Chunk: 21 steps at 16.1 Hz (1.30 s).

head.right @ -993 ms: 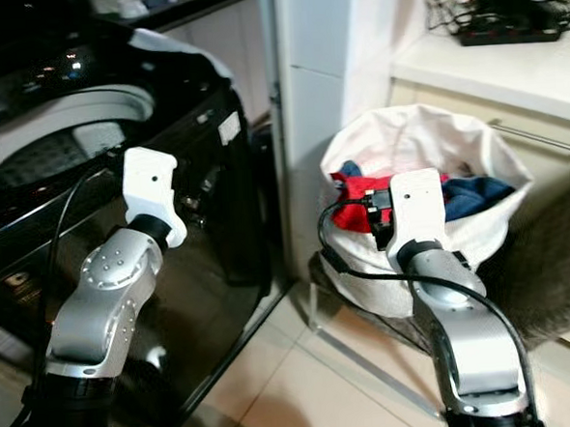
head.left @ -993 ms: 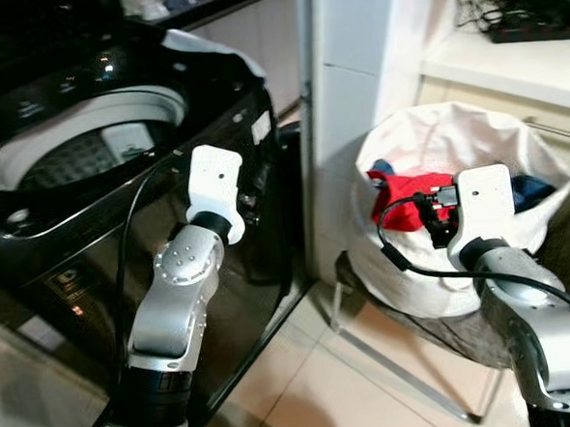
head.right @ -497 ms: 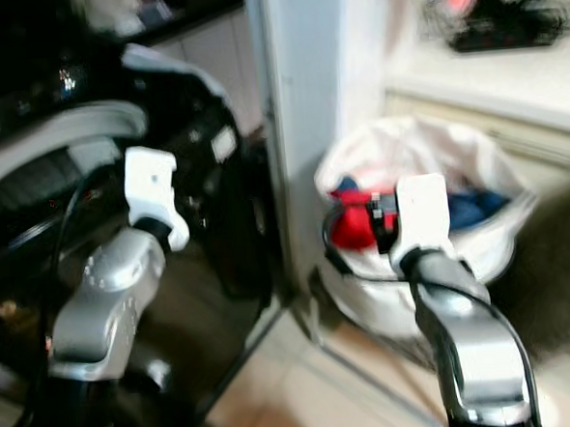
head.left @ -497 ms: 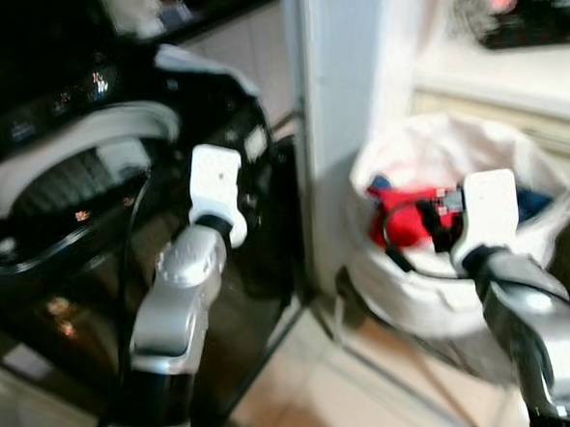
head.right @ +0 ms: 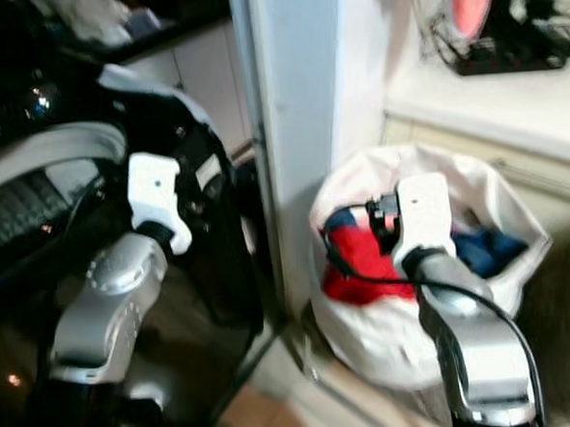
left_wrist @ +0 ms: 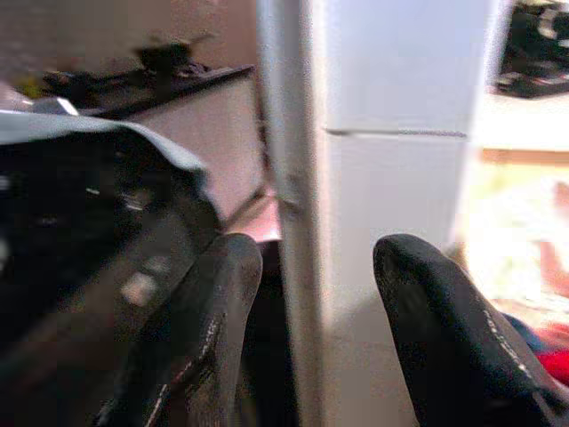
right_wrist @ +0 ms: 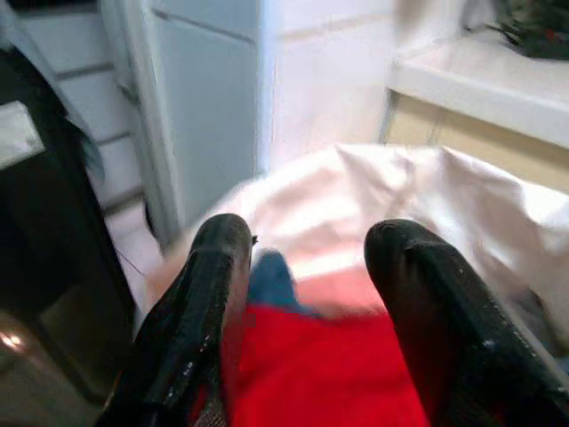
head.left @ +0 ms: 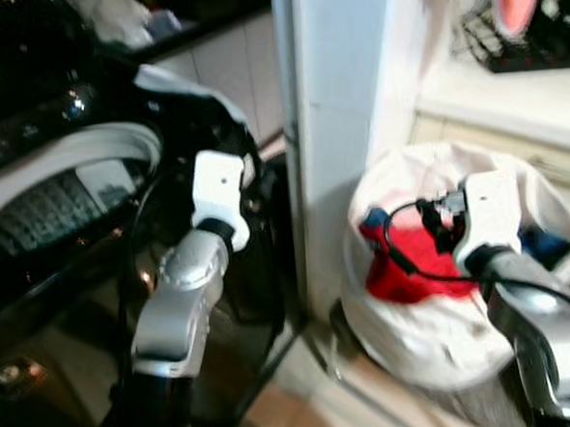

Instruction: Clothes washing

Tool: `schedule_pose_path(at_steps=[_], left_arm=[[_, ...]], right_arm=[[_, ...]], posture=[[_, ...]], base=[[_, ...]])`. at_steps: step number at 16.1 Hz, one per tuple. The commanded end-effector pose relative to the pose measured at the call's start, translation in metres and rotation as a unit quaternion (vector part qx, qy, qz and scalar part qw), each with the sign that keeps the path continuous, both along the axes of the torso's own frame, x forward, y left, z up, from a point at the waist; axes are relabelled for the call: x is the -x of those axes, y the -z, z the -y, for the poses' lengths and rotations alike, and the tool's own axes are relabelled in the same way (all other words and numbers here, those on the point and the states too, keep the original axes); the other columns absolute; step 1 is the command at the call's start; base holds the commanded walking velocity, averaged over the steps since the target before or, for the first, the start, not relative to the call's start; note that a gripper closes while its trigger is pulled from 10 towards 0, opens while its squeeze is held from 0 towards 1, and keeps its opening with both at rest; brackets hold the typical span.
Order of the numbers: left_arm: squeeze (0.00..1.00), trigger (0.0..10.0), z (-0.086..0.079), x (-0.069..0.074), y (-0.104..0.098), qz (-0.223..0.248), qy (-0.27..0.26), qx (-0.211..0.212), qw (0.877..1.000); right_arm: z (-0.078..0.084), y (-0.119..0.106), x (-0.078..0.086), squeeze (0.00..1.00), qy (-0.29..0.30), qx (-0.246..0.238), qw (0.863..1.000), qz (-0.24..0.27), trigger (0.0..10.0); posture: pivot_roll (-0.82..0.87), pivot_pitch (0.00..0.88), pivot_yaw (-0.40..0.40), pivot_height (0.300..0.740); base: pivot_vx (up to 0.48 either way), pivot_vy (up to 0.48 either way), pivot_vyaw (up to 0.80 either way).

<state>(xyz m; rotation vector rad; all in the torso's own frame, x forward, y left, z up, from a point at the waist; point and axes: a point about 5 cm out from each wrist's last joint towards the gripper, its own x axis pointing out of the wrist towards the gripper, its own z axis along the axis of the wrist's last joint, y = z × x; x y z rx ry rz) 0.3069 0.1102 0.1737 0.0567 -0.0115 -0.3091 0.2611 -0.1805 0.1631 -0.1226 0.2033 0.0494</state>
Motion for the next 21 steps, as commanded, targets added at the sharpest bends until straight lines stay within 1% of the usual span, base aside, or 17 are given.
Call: schedule_pose_path(at_steps=[1, 4, 7, 10, 11, 12, 13, 14, 15, 17, 18, 19, 20, 21], left_arm=[[0.0, 10.0, -0.007, 0.0, -0.002, 0.002, -0.01, -0.002, 1.0], [0.0, 10.0, -0.007, -0.001, -0.003, 0.002, -0.008, -0.002, 1.0], [0.0, 10.0, -0.004, 0.001, -0.001, 0.002, 0.002, -0.015, 1.0], [0.0, 10.0, -0.003, 0.002, -0.001, 0.006, 0.016, -0.012, 1.0], [0.0, 10.0, -0.001, 0.003, -0.002, 0.008, 0.031, -0.013, 0.999], [0.0, 10.0, 0.0, 0.004, -0.002, 0.007, 0.044, -0.012, 0.999], [0.0, 10.0, 0.0, 0.005, -0.002, 0.006, 0.049, -0.012, 0.999], [0.0, 10.0, 0.002, 0.006, 0.0, -0.001, 0.066, -0.014, 0.998], [0.0, 10.0, 0.005, 0.008, 0.001, -0.001, 0.086, -0.027, 0.996], [0.0, 10.0, 0.007, 0.009, 0.002, -0.003, 0.099, -0.031, 0.995], [0.0, 10.0, 0.009, 0.01, 0.002, -0.004, 0.107, -0.032, 0.994], [0.0, 10.0, 0.01, 0.012, 0.003, -0.011, 0.127, -0.034, 0.991], [0.0, 10.0, 0.011, 0.016, 0.006, -0.021, 0.151, -0.037, 0.988], [0.0, 10.0, 0.013, 0.026, 0.01, -0.036, 0.211, -0.048, 0.976]], right_arm=[[-0.008, -0.004, 0.0, 0.0, -0.019, -0.008, 1.0, 0.01, 10.0], [-0.009, -0.004, 0.0, 0.0, -0.02, -0.008, 1.0, 0.01, 10.0], [-0.008, -0.003, 0.0, 0.0, -0.014, -0.016, 1.0, 0.002, 10.0], [-0.007, -0.001, 0.001, 0.0, -0.006, -0.015, 1.0, -0.01, 10.0], [-0.006, 0.001, 0.0, 0.0, 0.005, -0.02, 0.999, -0.028, 10.0], [-0.005, 0.004, 0.0, 0.0, 0.009, -0.034, 0.998, -0.059, 10.0], [-0.004, 0.005, -0.001, 0.0, 0.01, -0.042, 0.997, -0.07, 10.0], [-0.002, 0.002, -0.003, 0.0, 0.007, -0.051, 0.996, -0.077, 10.0], [0.0, 0.0, -0.006, 1.0, -0.008, -0.039, 0.996, -0.083, 10.0], [0.003, 0.004, -0.008, 1.0, -0.016, -0.022, 0.993, -0.116, 10.0], [0.006, 0.006, -0.007, 1.0, -0.021, -0.015, 0.988, -0.153, 10.0], [0.008, 0.006, -0.006, 1.0, -0.03, -0.01, 0.982, -0.187, 10.0], [0.011, 0.005, -0.003, 1.0, -0.034, -0.012, 0.977, -0.209, 10.0], [0.015, 0.008, 0.003, 1.0, -0.046, -0.017, 0.964, -0.261, 10.0]], posture=[[-0.02, 0.0, 0.042, 0.74], [-0.02, 0.0, 0.043, 0.74], [-0.02, 0.0, 0.047, 0.74], [-0.02, 0.0, 0.05, 0.74], [-0.03, 0.0, 0.053, 0.74], [-0.03, 0.0, 0.053, 0.74], [-0.03, 0.0, 0.056, 0.74], [-0.03, 0.0, 0.056, 0.74], [-0.03, 0.0, 0.06, 0.74], [-0.02, 0.0, 0.058, 0.74], [-0.02, 0.0, 0.057, 0.74], [-0.02, 0.0, 0.057, 0.74], [-0.02, 0.0, 0.054, 0.74], [-0.02, 0.0, 0.054, 0.74]], base=[[0.412, 0.0, 0.0], [0.412, 0.0, 0.0], [0.0, 0.0, 0.0], [0.0, 0.0, 0.0], [0.0, 0.0, 0.0], [0.0, 0.0, 0.0], [0.0, 0.0, 0.0], [0.0, 0.0, 0.0], [0.0, 0.0, 0.0], [0.0, 0.0, 0.0], [0.0, 0.0, 0.0], [0.0, 0.0, 0.0], [0.0, 0.0, 0.0], [0.0, 0.0, 0.0]])
